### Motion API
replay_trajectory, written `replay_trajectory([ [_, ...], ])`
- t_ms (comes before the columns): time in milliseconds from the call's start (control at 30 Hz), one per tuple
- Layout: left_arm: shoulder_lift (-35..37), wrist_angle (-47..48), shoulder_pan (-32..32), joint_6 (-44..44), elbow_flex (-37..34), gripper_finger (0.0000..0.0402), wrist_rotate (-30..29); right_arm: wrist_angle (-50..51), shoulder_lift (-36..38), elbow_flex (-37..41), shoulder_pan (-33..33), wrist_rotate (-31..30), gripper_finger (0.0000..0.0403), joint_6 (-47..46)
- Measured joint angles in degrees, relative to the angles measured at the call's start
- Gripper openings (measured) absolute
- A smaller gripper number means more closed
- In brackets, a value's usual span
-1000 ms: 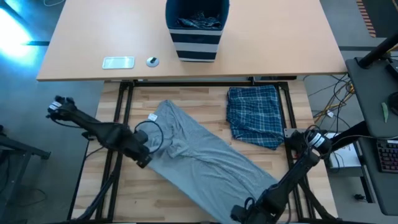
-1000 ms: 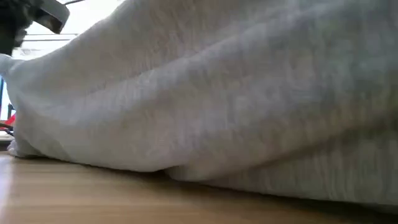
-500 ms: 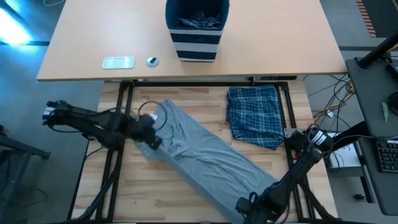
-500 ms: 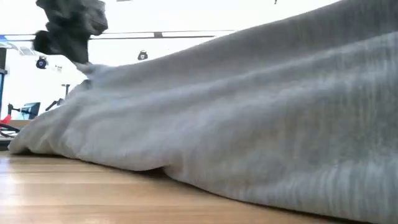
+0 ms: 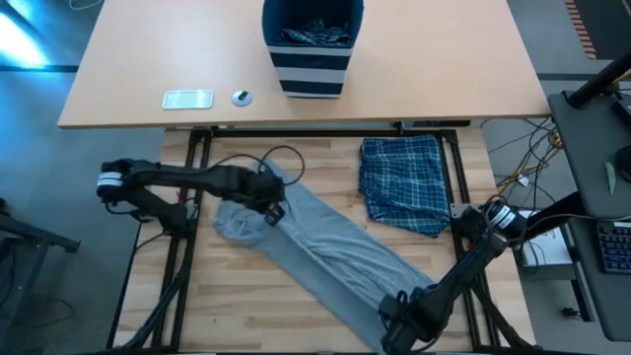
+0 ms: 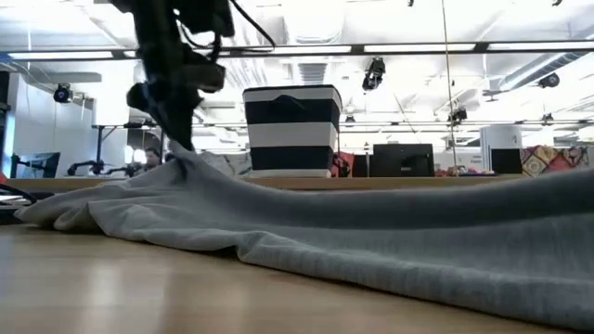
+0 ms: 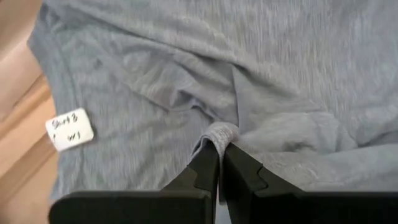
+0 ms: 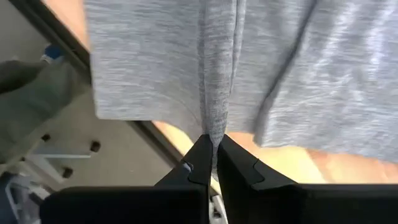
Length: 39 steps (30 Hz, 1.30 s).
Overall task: Fold Laundry from Bin
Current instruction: Fold the gray shirt
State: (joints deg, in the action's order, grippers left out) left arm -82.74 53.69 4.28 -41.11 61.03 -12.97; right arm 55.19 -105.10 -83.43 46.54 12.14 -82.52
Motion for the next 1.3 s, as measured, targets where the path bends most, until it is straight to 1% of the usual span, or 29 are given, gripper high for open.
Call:
replay_trajectory([
  [233,-6.7,-0.8,1.8,4.1,5.0,0.0,-1.5,2.8,0.0,0.7,0.0,1.2,0.0013,0.3],
  [400,-8.6,-0.7,2.7,6.2,8.8,0.0,-2.8,5.6,0.0,0.8,0.1,2.1,0.0013,0.8],
  [533,-8.7,-0.5,3.4,8.0,10.8,0.0,-3.2,7.2,0.3,0.8,0.1,3.3,0.0013,0.7],
  [633,-8.7,-0.5,4.4,8.5,10.9,0.0,-4.4,9.3,0.4,0.8,0.1,3.0,0.0013,1.6],
  [733,-8.7,-2.2,5.6,9.1,9.3,0.0,-4.6,10.0,0.2,1.9,0.1,2.8,0.0013,3.1],
  [867,-8.7,-6.7,6.2,9.2,7.2,0.0,-4.6,9.9,0.1,4.2,0.0,2.1,0.0013,2.2],
  [1000,-8.7,-10.8,6.4,9.6,6.0,0.0,-4.7,9.9,0.1,5.2,0.0,-0.3,0.0014,2.9],
  [1067,-8.7,-11.4,6.5,10.7,5.9,0.0004,-4.7,10.0,0.1,5.3,-0.1,-1.2,0.0023,3.1],
  [1133,-8.7,-11.2,6.8,12.1,5.9,0.0018,-4.6,10.2,0.1,5.3,-0.3,-1.6,0.0042,3.1],
  [1200,-8.5,-8.8,7.2,13.4,6.3,0.0041,-4.5,10.6,0.3,5.2,-0.3,-1.7,0.007,3.1],
  [1300,-8.2,-2.3,7.6,15.2,8.8,0.0087,-4.6,13.4,0.6,4.0,-0.3,-1.6,0.012,3.1],
])
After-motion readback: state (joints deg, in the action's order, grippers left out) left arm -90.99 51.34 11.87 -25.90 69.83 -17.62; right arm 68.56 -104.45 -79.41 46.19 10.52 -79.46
